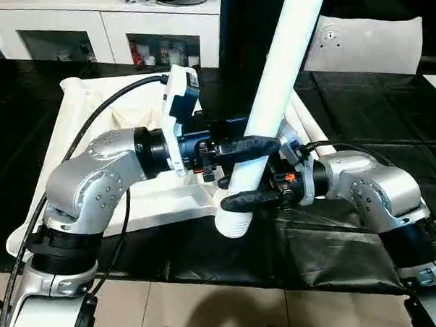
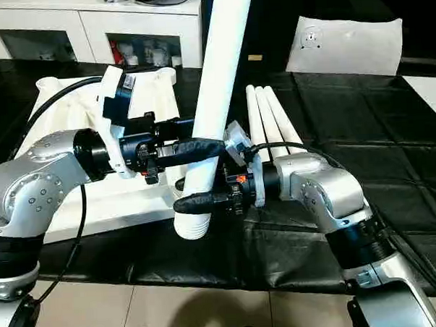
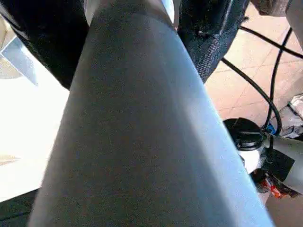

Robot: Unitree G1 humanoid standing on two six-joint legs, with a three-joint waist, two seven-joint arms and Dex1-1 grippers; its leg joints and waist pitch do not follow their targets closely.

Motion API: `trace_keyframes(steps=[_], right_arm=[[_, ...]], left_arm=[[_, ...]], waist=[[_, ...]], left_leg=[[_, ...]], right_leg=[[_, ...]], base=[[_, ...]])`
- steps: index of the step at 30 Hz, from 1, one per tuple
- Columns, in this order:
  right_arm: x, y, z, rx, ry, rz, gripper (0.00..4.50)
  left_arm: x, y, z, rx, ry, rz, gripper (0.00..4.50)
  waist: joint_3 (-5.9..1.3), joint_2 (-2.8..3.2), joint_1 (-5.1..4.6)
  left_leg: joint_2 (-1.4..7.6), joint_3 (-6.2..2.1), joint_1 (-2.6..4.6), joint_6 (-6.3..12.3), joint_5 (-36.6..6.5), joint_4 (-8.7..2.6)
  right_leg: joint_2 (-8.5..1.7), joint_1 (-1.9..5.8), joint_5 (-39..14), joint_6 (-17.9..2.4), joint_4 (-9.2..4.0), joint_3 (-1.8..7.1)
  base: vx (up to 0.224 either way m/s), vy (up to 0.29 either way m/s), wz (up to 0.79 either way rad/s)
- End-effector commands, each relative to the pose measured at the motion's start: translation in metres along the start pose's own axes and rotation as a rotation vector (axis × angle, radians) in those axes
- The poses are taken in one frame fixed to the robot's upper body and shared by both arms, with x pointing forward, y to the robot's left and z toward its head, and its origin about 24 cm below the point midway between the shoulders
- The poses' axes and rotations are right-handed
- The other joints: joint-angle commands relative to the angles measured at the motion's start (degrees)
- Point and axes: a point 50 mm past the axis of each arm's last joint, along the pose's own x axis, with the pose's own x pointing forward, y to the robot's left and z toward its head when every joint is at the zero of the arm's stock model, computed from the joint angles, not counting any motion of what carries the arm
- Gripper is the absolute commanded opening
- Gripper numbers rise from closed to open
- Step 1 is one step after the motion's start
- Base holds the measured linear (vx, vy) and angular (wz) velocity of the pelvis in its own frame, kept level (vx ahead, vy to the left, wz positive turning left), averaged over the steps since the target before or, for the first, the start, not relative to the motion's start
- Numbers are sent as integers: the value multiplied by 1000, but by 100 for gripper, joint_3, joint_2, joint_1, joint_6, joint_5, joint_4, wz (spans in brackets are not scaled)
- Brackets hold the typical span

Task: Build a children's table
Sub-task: Pick table leg

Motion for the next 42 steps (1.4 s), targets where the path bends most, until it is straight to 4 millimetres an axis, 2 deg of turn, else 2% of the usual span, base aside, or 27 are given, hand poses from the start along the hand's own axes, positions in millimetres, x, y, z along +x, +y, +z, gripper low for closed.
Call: trace_keyframes(steps=[1,3,5,8,9,10,11,12,13,14,15,16,19,20,22,24,25,26,27,28,30,32,33,35,36,39,42], right_arm=[[-1,-1,2,6,2,0,199],[-1,-2,1,2,1,-7,199],[-1,-3,-1,-2,3,-23,199],[-1,-4,-3,6,-13,-51,197],[-1,-4,-3,12,-28,-69,193],[0,-4,-4,15,-35,-75,193],[2,-4,-4,15,-54,-86,192],[3,-4,-3,14,-71,-96,192],[4,-4,-4,12,-80,-115,192],[4,-4,-4,15,-84,-128,192],[5,-4,-5,22,-86,-137,192],[6,-3,-6,26,-88,-141,192],[7,-1,-7,33,-101,-145,192],[8,1,-7,35,-112,-149,192],[9,6,-8,35,-165,-172,192],[9,8,-8,47,-221,-211,192],[9,8,-8,41,-237,-230,192],[9,9,-8,32,-258,-258,192],[8,11,-7,15,-288,-304,192],[7,11,-6,6,-306,-349,192],[6,10,-6,-16,-309,-454,192],[5,8,-6,-28,-298,-540,192],[6,11,-10,-43,-275,-609,192],[6,13,-13,-49,-261,-641,192],[7,15,-19,-37,-249,-706,192],[8,18,-28,-44,-219,-813,192],[6,19,-33,-46,-237,-935,192]], left_arm=[[5,-3,8,35,7,-30,182],[4,-1,10,8,-1,-16,182],[3,-2,12,-5,-17,-16,252],[2,-4,17,-37,-61,-32,265],[2,-4,18,-52,-80,-32,294],[2,-5,19,-60,-89,-30,294],[1,-4,18,-83,-98,-13,300],[1,-3,17,-107,-102,6,300],[0,-1,17,-123,-112,20,315],[-1,0,17,-142,-128,35,329],[-2,1,19,-160,-165,44,339],[-3,1,20,-170,-191,48,343],[-5,0,24,-191,-258,39,361],[-6,-1,26,-203,-295,38,383],[-16,1,30,-235,-399,74,388],[-28,7,28,-230,-435,173,411],[-32,10,25,-219,-429,219,411],[-37,12,22,-204,-419,281,425],[-45,15,15,-168,-385,388,432],[-51,17,9,-134,-346,467,435],[-58,17,-2,-86,-266,573,443],[-63,16,-11,-50,-201,638,450],[-68,13,-21,-23,-129,727,450],[-71,12,-26,-16,-107,771,450],[-76,9,-35,27,-65,850,450],[-85,3,-52,32,-28,996,450],[-91,-5,-71,61,46,1112,450]], waist=[[-442,-27,29],[-442,18,34],[-439,-6,30],[-445,9,34],[-444,44,42],[-449,19,35],[-451,23,42],[-443,92,39],[-448,65,35],[-455,126,45],[-453,101,33],[-448,150,41],[-446,129,54],[-445,224,60],[-451,159,62],[-444,165,63],[-433,163,63],[-428,181,50],[-428,214,50],[-420,196,19],[-421,205,-4],[-418,236,-5],[-409,183,-25],[-414,218,-6],[-414,212,-7],[-404,198,-23],[-386,181,-47]], left_leg=[[49,133,-37,85,-244,-321],[45,128,-33,57,-270,-318],[44,129,-35,64,-289,-322],[42,131,-36,34,-275,-315],[40,121,-35,24,-298,-318],[38,124,-39,26,-284,-316],[39,121,-35,13,-277,-316],[39,119,-29,-8,-335,-317],[34,122,-37,-22,-346,-312],[34,103,-28,-44,-384,-316],[34,111,-28,-45,-400,-317],[24,104,-23,-63,-450,-312],[17,105,-34,-52,-485,-314],[21,94,-22,-65,-572,-310],[12,106,-38,-47,-544,-306],[10,105,-41,2,-513,-314],[16,104,-43,7,-519,-322],[20,101,-39,-10,-572,-331],[28,93,-35,-11,-588,-338],[58,84,-30,-19,-630,-363],[49,89,-12,-43,-704,-369],[64,73,3,-132,-752,-390],[55,88,-12,-130,-766,-395],[68,93,5,-170,-768,-392],[62,92,-8,-168,-759,-396],[73,90,-29,-197,-762,-421],[57,88,-33,-191,-914,-438]], right_leg=[[-403,415,-504,-1132,-425,189],[-404,412,-506,-1147,-414,186],[-401,414,-532,-1153,-430,186],[-401,415,-441,-1198,-414,187],[-399,411,-434,-1224,-413,181],[-396,420,-367,-1227,-418,184],[-396,422,-337,-1236,-407,181],[-390,402,-334,-1252,-423,180],[-390,418,-320,-1258,-420,182],[-390,414,-309,-1276,-413,173],[-387,421,-313,-1272,-429,173],[-379,418,-350,-1286,-441,169],[-375,432,-411,-1264,-446,173],[-377,414,-512,-1240,-456,173],[-372,436,-439,-1269,-459,177],[-366,425,-555,-1196,-472,171],[-374,423,-662,-1139,-486,173],[-376,411,-992,-974,-511,170],[-380,403,-1073,-912,-523,174],[-380,382,-1197,-801,-540,172],[-370,360,-1373,-708,-549,171],[-374,318,-1440,-674,-537,176],[-365,325,-1455,-671,-546,180],[-365,302,-1316,-675,-526,192],[-367,313,-1238,-717,-521,194],[-369,320,-1174,-650,-540,190],[-373,302,-1432,-549,-570,201]], base=[[0,0,0],[0,0,0],[0,0,0],[0,0,0],[0,0,0],[0,0,0],[0,0,0],[0,0,0],[0,0,0],[0,0,0],[0,0,0],[0,0,0],[0,0,0],[0,0,0],[0,0,0],[0,0,0],[0,0,0],[0,0,0],[0,0,0],[0,0,0],[0,0,0],[0,0,0],[0,0,0],[0,0,0],[0,0,0],[0,0,0],[0,0,0]])
